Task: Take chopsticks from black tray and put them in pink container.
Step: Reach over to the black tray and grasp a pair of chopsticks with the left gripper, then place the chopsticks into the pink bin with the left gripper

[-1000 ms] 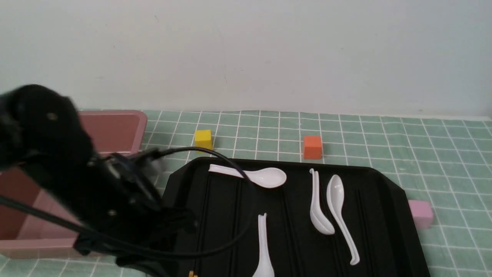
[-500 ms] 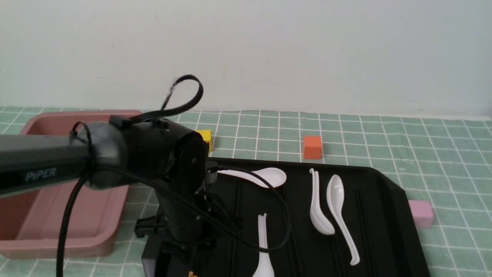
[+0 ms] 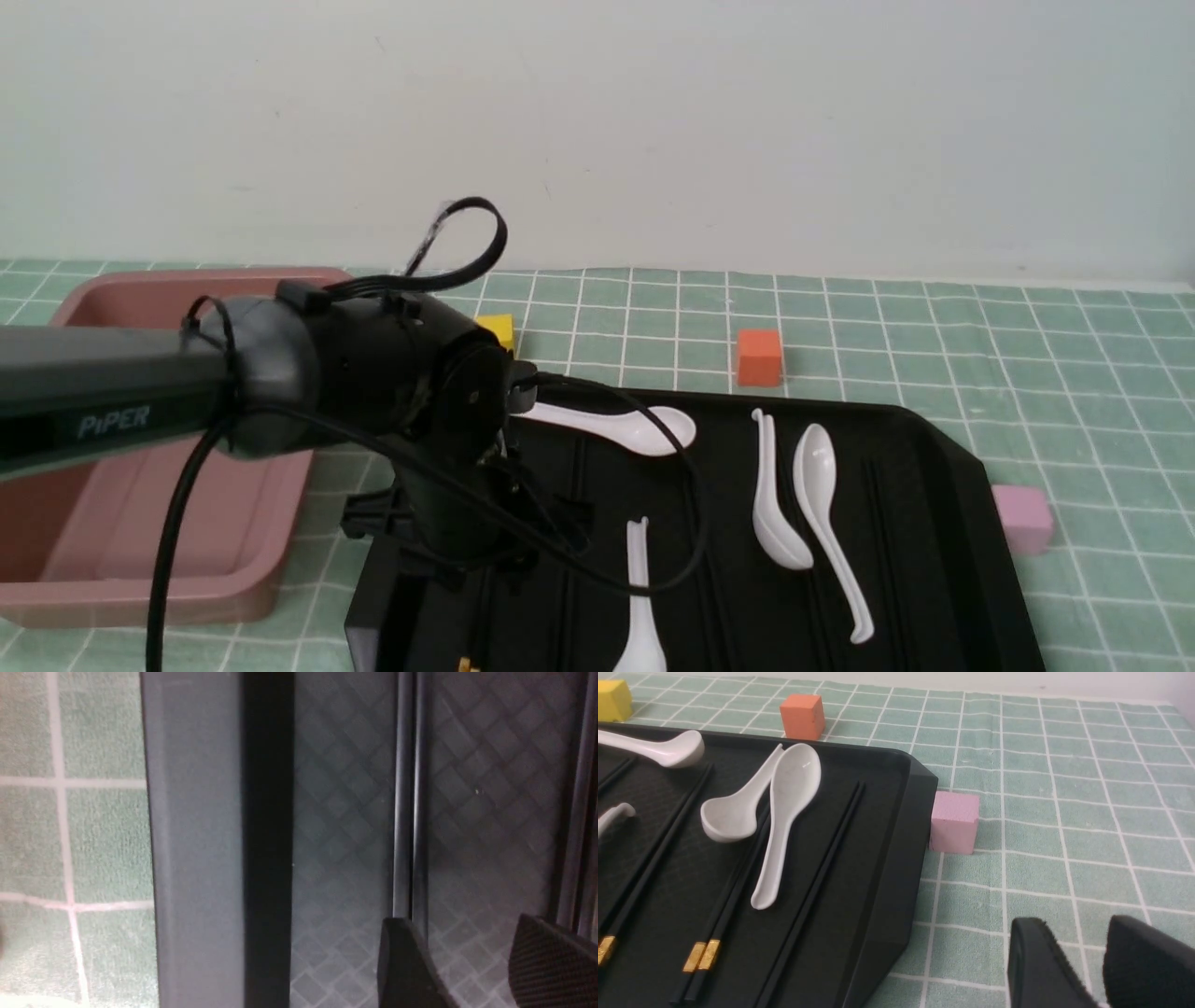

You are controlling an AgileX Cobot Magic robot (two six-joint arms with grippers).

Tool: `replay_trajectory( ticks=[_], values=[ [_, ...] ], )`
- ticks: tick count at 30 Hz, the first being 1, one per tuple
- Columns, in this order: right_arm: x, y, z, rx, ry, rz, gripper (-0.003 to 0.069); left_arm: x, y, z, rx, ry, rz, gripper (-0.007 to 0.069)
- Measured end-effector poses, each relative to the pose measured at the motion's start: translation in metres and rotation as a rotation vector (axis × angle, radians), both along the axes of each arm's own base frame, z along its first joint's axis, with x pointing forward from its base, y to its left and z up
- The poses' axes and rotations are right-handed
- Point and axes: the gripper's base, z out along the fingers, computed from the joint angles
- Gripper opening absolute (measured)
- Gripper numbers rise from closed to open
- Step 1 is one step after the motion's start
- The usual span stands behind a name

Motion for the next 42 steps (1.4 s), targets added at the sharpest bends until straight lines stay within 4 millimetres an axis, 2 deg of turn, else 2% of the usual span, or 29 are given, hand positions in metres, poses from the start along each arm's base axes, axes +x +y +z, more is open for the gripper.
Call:
replay_trajectory(
  ticks=[5, 10, 13, 16, 17, 18, 23, 25, 27, 30, 31, 32, 33, 34, 35, 36, 37, 41, 42],
  values=[
    [0.0, 0.0, 0.0, 0.0, 0.0, 0.0, 0.024, 0.003, -0.002, -0.025, 0.032, 0.059, 0.034, 0.0327],
    [0.0, 0.0, 0.0, 0.001, 0.0, 0.0, 0.024, 0.007, -0.004, -0.029, 0.034, 0.059, 0.036, 0.0321],
    [0.0, 0.0, 0.0, 0.001, 0.0, 0.0, 0.024, 0.008, -0.005, -0.034, 0.041, 0.072, 0.038, 0.0275],
    [0.0, 0.0, 0.0, 0.001, 0.0, 0.0, 0.024, 0.008, -0.006, -0.034, 0.036, 0.079, 0.044, 0.0171],
    [0.0, 0.0, 0.0, 0.001, 0.0, 0.0, 0.024, 0.008, -0.007, -0.033, 0.033, 0.077, 0.043, 0.0108],
    [0.0, 0.0, 0.0, 0.001, 0.0, 0.0, 0.024, 0.008, -0.007, -0.031, 0.03, 0.073, 0.043, 0.0098],
    [0.0, 0.0, 0.0, -0.001, 0.0, 0.0, 0.024, 0.003, -0.003, -0.017, 0.024, 0.057, 0.042, 0.0107],
    [0.0, 0.0, 0.0, -0.001, 0.0, 0.0, 0.024, -0.002, 0.006, 0.002, 0.027, 0.056, 0.058, 0.0107],
    [0.0, 0.0, 0.0, 0.0, 0.0, 0.0, 0.024, -0.002, 0.017, 0.034, -0.005, 0.005, 0.081, 0.0107],
    [0.0, 0.0, 0.0, 0.0, 0.0, 0.0, 0.024, 0.003, 0.053, 0.099, -0.064, -0.126, 0.137, 0.0107],
    [0.0, 0.0, 0.0, 0.0, 0.0, 0.0, 0.024, 0.004, 0.057, 0.102, -0.064, -0.134, 0.136, 0.0107],
    [0.0, 0.0, 0.0, 0.0, 0.0, 0.0, 0.024, 0.004, 0.077, 0.122, -0.066, -0.175, 0.159, 0.0107],
    [0.0, 0.0, 0.0, 0.0, 0.0, 0.0, 0.024, 0.006, 0.087, 0.126, -0.06, -0.183, 0.171, 0.0107],
    [0.0, 0.0, 0.0, -0.001, 0.0, 0.0, 0.024, 0.007, 0.112, 0.135, -0.042, -0.197, 0.207, 0.0107],
    [0.0, 0.0, 0.0, -0.001, 0.0, 0.0, 0.024, 0.008, 0.122, 0.136, -0.031, -0.194, 0.219, 0.0107],
    [0.0, 0.0, 0.0, -0.001, 0.0, 0.0, 0.024, 0.01, 0.145, 0.136, -0.004, -0.18, 0.24, 0.0107],
    [0.0, 0.0, 0.0, -0.001, 0.0, 0.0, 0.024, 0.013, 0.159, 0.133, 0.009, -0.174, 0.261, 0.0107],
    [0.0, 0.0, 0.0, -0.001, 0.0, 0.0, 0.024, 0.036, 0.199, 0.111, 0.044, -0.179, 0.288, 0.0107],
    [0.0, 0.0, 0.0, -0.001, 0.0, 0.0, 0.024, 0.04, 0.203, 0.106, 0.049, -0.186, 0.286, 0.0107]
  ],
)
